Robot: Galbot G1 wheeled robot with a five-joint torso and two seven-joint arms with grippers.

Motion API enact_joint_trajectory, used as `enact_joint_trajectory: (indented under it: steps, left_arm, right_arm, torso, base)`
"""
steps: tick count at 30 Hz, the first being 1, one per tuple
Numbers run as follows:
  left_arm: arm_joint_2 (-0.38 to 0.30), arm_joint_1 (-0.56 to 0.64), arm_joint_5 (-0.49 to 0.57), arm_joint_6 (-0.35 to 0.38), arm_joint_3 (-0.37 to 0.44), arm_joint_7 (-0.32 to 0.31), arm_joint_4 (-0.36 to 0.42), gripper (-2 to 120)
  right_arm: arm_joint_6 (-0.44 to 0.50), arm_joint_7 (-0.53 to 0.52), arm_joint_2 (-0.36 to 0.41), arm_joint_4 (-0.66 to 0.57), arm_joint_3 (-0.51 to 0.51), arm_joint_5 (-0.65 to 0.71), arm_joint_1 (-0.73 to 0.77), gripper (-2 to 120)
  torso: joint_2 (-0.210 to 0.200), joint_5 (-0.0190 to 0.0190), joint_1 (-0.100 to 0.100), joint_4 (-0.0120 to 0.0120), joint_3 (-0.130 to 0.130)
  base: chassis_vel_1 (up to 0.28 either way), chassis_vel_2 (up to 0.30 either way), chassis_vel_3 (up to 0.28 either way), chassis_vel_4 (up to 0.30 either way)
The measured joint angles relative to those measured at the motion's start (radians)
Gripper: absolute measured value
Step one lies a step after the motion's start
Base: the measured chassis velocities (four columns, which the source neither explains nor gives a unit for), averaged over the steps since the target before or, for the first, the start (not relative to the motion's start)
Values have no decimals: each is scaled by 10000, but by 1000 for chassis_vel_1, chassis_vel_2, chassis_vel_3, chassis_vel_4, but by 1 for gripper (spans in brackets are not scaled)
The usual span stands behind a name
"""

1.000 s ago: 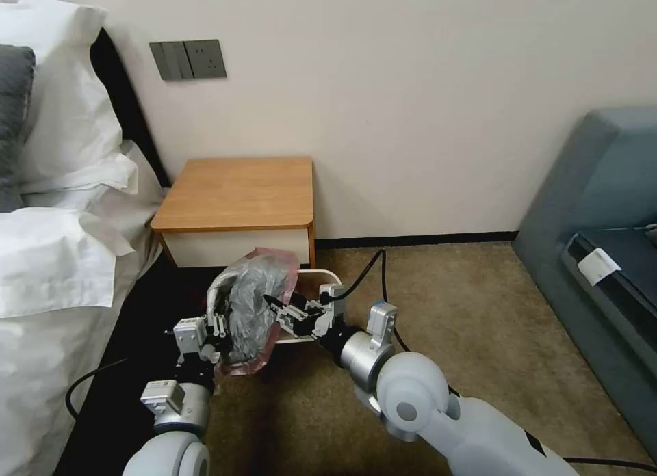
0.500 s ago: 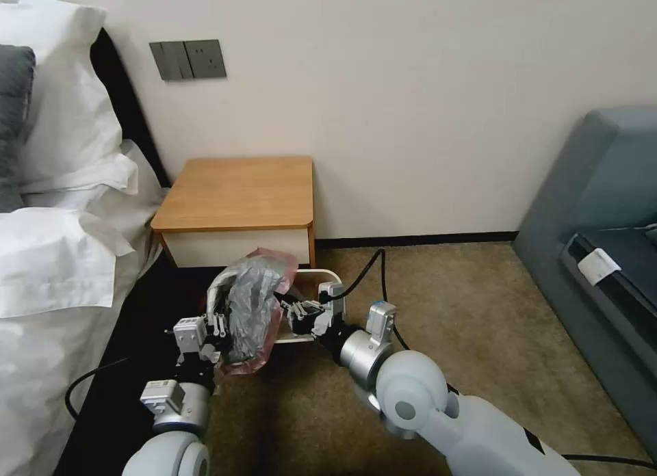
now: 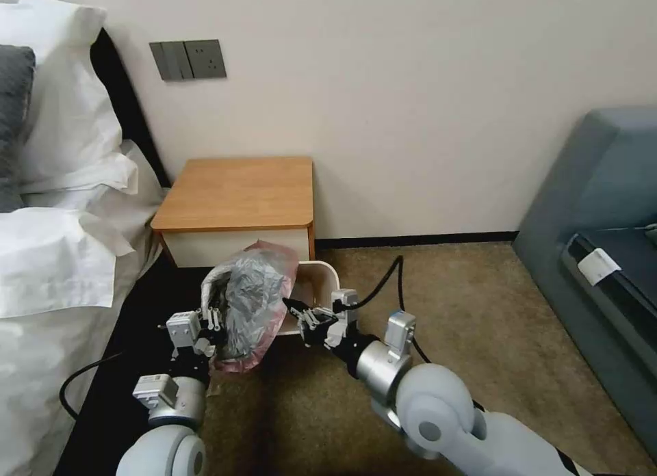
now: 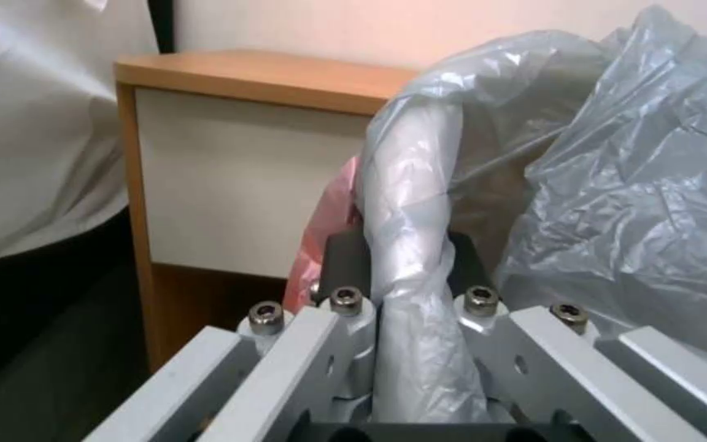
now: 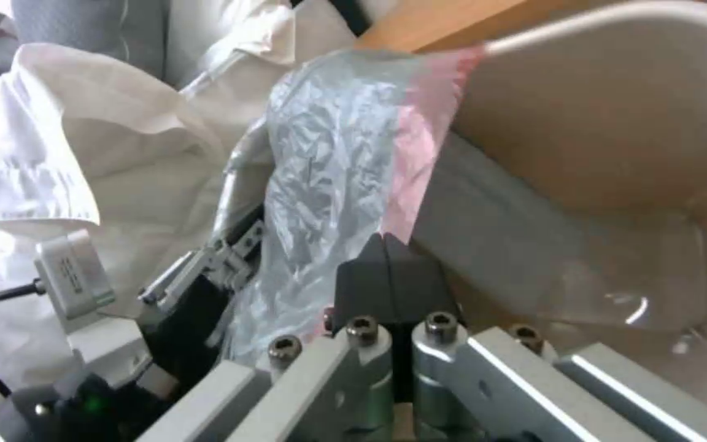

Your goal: Pick up the garbage bag from the table and place it over the trash can.

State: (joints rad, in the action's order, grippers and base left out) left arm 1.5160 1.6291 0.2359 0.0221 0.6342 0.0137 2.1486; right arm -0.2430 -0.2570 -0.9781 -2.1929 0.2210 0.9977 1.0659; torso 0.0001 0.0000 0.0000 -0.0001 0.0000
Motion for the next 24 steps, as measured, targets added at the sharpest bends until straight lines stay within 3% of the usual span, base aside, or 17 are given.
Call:
enact_joint_trajectory:
  steps: [9,15,18,24]
  left_arm:
    - [18,-41,79,31,12,-17,104,7]
    - [19,8,81,34,1,-19,209,7]
    - [18,92,51,34,-31,-20,269,7]
    - [61,184,-36,31,-122,-19,338,7]
  right_arm:
    - [28,130,4,-314,-136,41,517,0]
    - [22,129,-256,-128,107,0,480,17]
    - [28,100,-567,222,234,9,151,35]
    - [29,103,-805,479,380,23,-96,53]
  torso:
    - [0,0,0,0,0]
    - [0,-1,0,0,0]
    - [0,-1,0,1,0]
    - [0,-1,0,0,0]
  base:
    - [0,0,0,0]
    - [0,0,0,0]
    - [0,0,0,0]
    - [0,0,0,0]
